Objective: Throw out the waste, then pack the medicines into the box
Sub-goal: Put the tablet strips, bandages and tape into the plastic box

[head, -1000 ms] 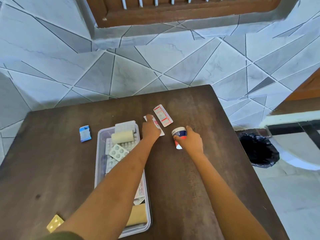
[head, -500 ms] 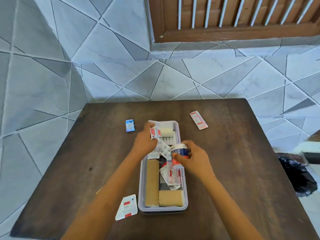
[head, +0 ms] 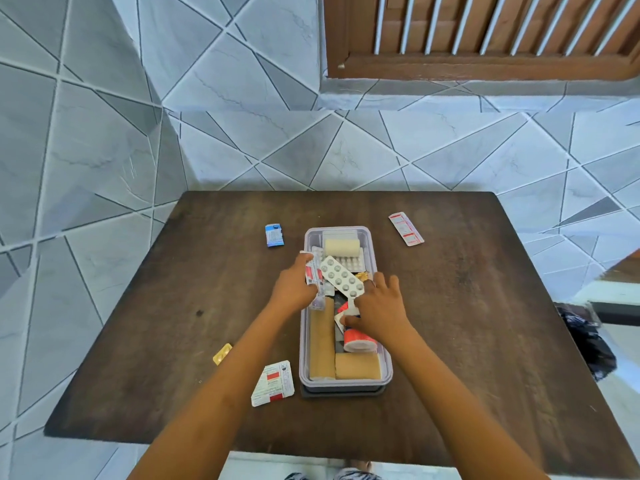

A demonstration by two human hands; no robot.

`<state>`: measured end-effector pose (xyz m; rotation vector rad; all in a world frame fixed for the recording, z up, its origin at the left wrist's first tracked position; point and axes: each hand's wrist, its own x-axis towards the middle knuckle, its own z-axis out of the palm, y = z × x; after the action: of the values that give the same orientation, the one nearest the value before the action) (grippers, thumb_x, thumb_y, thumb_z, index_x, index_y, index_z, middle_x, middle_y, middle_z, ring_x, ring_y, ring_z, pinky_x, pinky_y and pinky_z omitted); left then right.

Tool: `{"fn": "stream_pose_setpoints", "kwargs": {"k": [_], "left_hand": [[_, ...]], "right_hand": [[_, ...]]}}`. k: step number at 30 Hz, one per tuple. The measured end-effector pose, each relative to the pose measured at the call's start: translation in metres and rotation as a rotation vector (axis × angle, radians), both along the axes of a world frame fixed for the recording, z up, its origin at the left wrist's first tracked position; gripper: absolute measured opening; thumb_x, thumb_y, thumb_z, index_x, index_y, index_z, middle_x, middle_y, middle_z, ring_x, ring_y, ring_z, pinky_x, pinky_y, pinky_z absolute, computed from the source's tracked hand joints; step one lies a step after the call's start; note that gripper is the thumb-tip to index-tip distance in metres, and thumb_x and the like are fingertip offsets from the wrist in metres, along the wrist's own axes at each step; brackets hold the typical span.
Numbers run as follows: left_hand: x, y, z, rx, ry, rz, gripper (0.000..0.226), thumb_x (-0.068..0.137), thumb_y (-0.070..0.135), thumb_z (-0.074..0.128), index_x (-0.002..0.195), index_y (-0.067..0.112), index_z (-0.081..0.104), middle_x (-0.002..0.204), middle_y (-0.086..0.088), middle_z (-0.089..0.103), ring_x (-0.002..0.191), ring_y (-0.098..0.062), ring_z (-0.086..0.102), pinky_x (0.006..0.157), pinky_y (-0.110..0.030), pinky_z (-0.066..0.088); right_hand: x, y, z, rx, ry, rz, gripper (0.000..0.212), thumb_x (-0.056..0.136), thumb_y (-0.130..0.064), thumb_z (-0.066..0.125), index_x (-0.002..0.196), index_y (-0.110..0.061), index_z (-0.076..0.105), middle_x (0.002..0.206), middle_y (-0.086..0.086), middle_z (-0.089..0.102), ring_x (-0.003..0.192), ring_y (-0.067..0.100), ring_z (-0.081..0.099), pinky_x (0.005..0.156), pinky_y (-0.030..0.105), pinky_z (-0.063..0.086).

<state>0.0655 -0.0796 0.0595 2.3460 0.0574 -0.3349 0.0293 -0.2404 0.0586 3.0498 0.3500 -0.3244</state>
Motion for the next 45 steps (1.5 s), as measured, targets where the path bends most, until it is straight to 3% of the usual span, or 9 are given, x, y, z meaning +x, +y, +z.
{"fn": "stream_pose_setpoints", "kwargs": {"k": [5, 9, 11, 16, 21, 30, 35, 40, 45], "left_hand": [[0.007, -0.009, 0.001, -0.013, 0.067, -0.04, 0.069, 0.087, 0.005, 0.053, 0.146, 0.021, 0.02, 0.128, -0.019, 0.055, 0.111, -0.033, 0.059, 0.094, -0.042, 0.053], [0.015, -0.027, 0.001, -0.111, 0.133, -0.051, 0.067, 0.09, 0.005, 0.055, 0.147, 0.014, 0.02, 0.142, -0.014, 0.046, 0.127, -0.03, 0.05, 0.102, -0.037, 0.045], [0.022, -0.04, -0.007, -0.151, 0.168, -0.064, 0.063, 0.091, 0.005, 0.054, 0.146, 0.015, 0.024, 0.146, -0.011, 0.042, 0.13, -0.029, 0.046, 0.106, -0.039, 0.043], [0.03, -0.067, -0.024, 0.07, 0.072, -0.317, 0.053, 0.087, -0.006, 0.051, 0.136, 0.013, 0.048, 0.145, -0.014, 0.043, 0.134, -0.029, 0.041, 0.11, -0.033, 0.034], [0.026, -0.067, -0.027, 0.31, -0.006, -0.382, 0.051, 0.087, 0.013, 0.059, 0.135, 0.025, 0.049, 0.149, -0.018, 0.029, 0.129, -0.034, 0.045, 0.108, -0.038, 0.041], [-0.029, 0.065, 0.01, 0.125, -0.07, 0.026, 0.033, 0.086, 0.003, 0.057, 0.118, 0.01, 0.064, 0.121, -0.011, 0.067, 0.109, -0.023, 0.063, 0.097, -0.031, 0.047], [-0.076, 0.13, -0.015, 0.411, 0.196, -0.107, 0.05, 0.082, 0.005, 0.065, 0.13, 0.01, 0.053, 0.135, -0.011, 0.055, 0.124, -0.026, 0.052, 0.098, -0.029, 0.042], [-0.099, 0.143, -0.044, 0.549, 0.15, -0.353, 0.064, 0.083, 0.008, 0.064, 0.141, 0.023, 0.041, 0.156, -0.004, 0.026, 0.141, -0.027, 0.029, 0.114, -0.037, 0.026], [-0.096, 0.145, -0.056, 0.608, 0.075, -0.365, 0.054, 0.082, 0.013, 0.066, 0.132, 0.025, 0.049, 0.138, -0.004, 0.047, 0.126, -0.026, 0.044, 0.105, -0.04, 0.041]], "right_hand": [[-0.004, -0.015, -0.014, 0.112, 0.06, -0.014, 0.059, 0.087, -0.059, 0.041, 0.129, -0.019, 0.052, 0.156, 0.01, 0.016, 0.145, 0.031, 0.002, 0.117, 0.051, -0.003], [-0.01, -0.028, -0.024, 0.335, 0.05, -0.157, 0.074, 0.094, -0.048, 0.036, 0.148, -0.013, -0.001, 0.159, 0.01, -0.005, 0.147, 0.025, -0.003, 0.12, 0.041, 0.001], [-0.013, -0.031, -0.029, 0.434, 0.103, -0.19, 0.074, 0.096, -0.044, 0.035, 0.147, -0.011, -0.007, 0.159, 0.008, -0.002, 0.147, 0.022, 0.002, 0.12, 0.036, 0.005], [-0.021, -0.032, -0.038, 0.575, 0.054, -0.217, 0.069, 0.096, -0.041, 0.035, 0.148, -0.014, -0.001, 0.158, 0.005, 0.013, 0.145, 0.02, 0.016, 0.119, 0.035, 0.014], [-0.019, -0.033, -0.041, 0.492, -0.044, -0.222, 0.068, 0.095, -0.042, 0.038, 0.148, -0.013, 0.005, 0.158, 0.009, 0.011, 0.146, 0.023, 0.012, 0.119, 0.036, 0.009], [-0.031, 0.057, 0.002, 0.738, -0.044, 0.042, 0.038, 0.093, -0.03, 0.047, 0.128, -0.017, 0.049, 0.135, 0.006, 0.053, 0.122, 0.022, 0.051, 0.102, 0.032, 0.042], [-0.052, 0.121, -0.008, 0.39, 0.192, 0.37, 0.036, 0.09, -0.022, 0.053, 0.125, -0.012, 0.051, 0.124, 0.01, 0.055, 0.114, 0.028, 0.055, 0.092, 0.037, 0.047], [-0.067, 0.149, -0.037, 0.185, 0.271, 0.28, 0.048, 0.081, -0.017, 0.066, 0.121, -0.007, 0.043, 0.126, 0.015, 0.049, 0.116, 0.032, 0.051, 0.094, 0.04, 0.047], [-0.062, 0.151, -0.043, 0.114, 0.331, 0.208, 0.06, 0.075, -0.02, 0.073, 0.122, -0.006, 0.039, 0.128, 0.018, 0.049, 0.12, 0.034, 0.045, 0.097, 0.041, 0.043]]}}
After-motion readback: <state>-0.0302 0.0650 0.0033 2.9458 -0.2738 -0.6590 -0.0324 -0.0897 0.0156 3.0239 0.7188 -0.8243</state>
